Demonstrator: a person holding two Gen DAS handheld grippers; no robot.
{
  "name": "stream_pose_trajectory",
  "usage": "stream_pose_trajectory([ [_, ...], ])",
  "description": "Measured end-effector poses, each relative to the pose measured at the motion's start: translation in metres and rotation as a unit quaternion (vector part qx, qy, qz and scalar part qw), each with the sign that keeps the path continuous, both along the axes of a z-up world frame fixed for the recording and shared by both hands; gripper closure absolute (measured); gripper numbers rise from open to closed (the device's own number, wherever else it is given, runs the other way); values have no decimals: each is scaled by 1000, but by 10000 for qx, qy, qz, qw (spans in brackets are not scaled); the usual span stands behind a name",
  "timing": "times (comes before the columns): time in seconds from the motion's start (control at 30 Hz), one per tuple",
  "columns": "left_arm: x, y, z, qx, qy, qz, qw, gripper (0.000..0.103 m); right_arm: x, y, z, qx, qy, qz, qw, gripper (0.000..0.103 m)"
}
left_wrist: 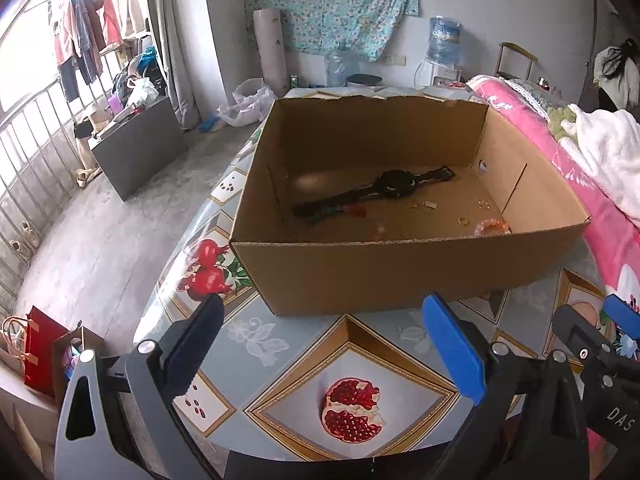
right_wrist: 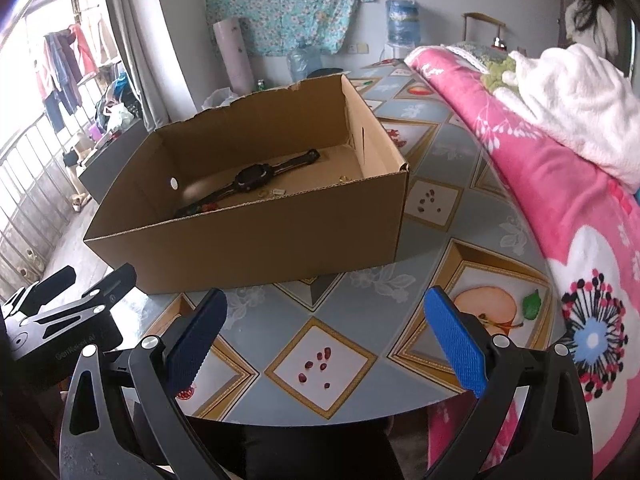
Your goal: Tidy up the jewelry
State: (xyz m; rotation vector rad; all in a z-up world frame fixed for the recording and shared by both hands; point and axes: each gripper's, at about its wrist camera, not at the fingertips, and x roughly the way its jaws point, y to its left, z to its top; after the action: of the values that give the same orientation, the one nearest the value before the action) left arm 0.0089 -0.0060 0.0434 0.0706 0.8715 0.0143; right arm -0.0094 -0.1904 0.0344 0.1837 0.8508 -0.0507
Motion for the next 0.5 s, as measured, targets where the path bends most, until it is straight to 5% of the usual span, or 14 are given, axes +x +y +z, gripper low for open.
stream_pose_trajectory([
  [0.5,10,-7,-6,172,167,-3,9997,6,10,-7,-6,75,115,17,9999,8],
])
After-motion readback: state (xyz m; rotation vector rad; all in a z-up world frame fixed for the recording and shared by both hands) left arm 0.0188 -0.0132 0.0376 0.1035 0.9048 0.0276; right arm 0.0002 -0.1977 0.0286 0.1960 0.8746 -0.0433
